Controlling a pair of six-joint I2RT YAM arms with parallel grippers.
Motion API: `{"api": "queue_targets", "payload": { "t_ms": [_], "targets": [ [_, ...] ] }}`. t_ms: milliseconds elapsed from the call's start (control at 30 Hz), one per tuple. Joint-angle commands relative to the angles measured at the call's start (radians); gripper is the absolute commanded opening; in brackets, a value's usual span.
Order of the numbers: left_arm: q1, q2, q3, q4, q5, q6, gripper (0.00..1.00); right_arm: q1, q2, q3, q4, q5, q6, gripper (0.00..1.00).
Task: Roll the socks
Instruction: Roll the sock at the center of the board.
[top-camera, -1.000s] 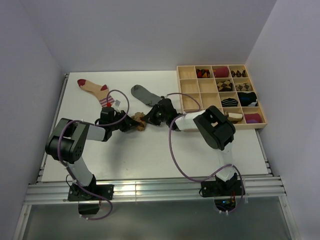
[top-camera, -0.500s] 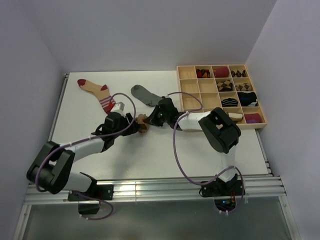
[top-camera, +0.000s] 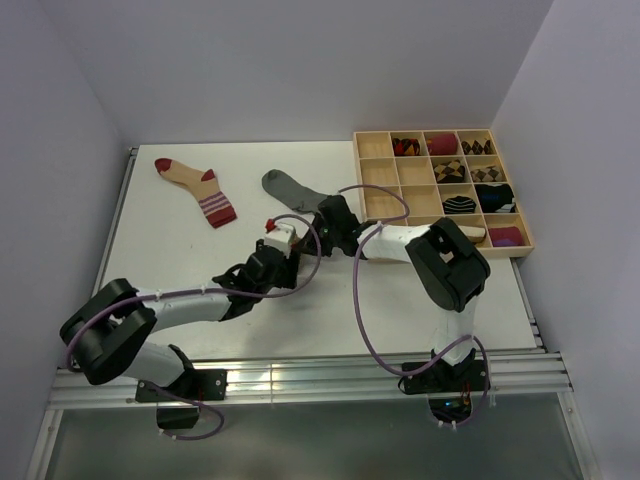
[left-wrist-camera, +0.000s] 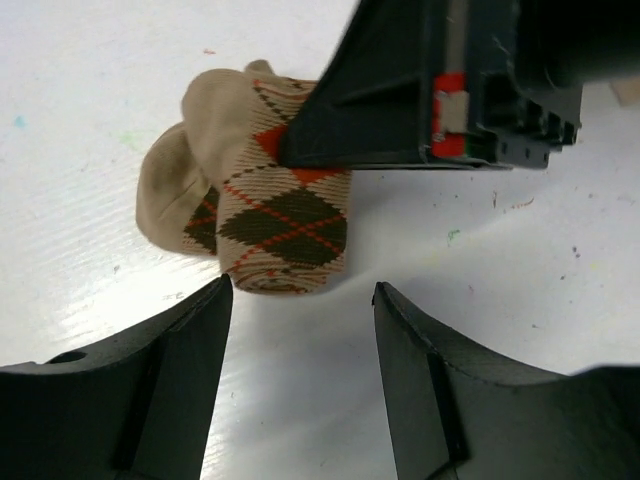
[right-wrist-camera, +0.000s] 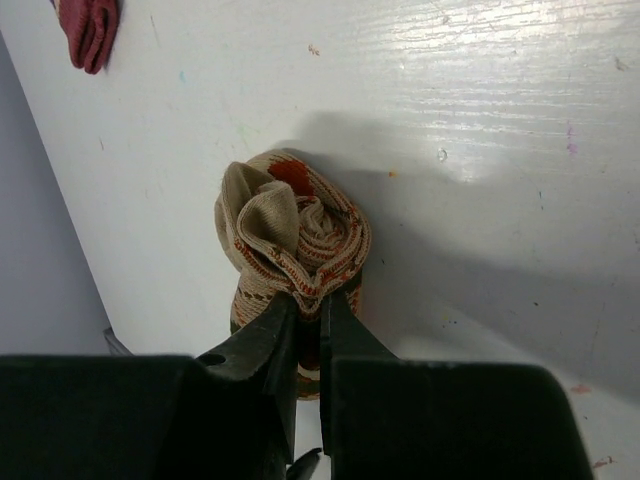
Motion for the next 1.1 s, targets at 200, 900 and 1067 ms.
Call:
{"api": "queue_targets", "payload": {
  "t_ms": [200,900,1067],
  "targets": [
    [-0.074,0.088,0.091,0.094,-0.132,0.177,0.62,0.001,-0.039,-0.001,-0.080,-0.012,-0.027,0.00],
    [-0.077,0.300,0.130,0.091,-0.122,0.156,0.06,0.012,-0.036,0.032,-0.107,-0.058,-0.025,0.00],
    [-0.045,0.262,0.119,0.070,-0.063,0.092,0.01,0.012,-0.064,0.009,-0.069,-0.065,-0.011,0.03]
  ]
}}
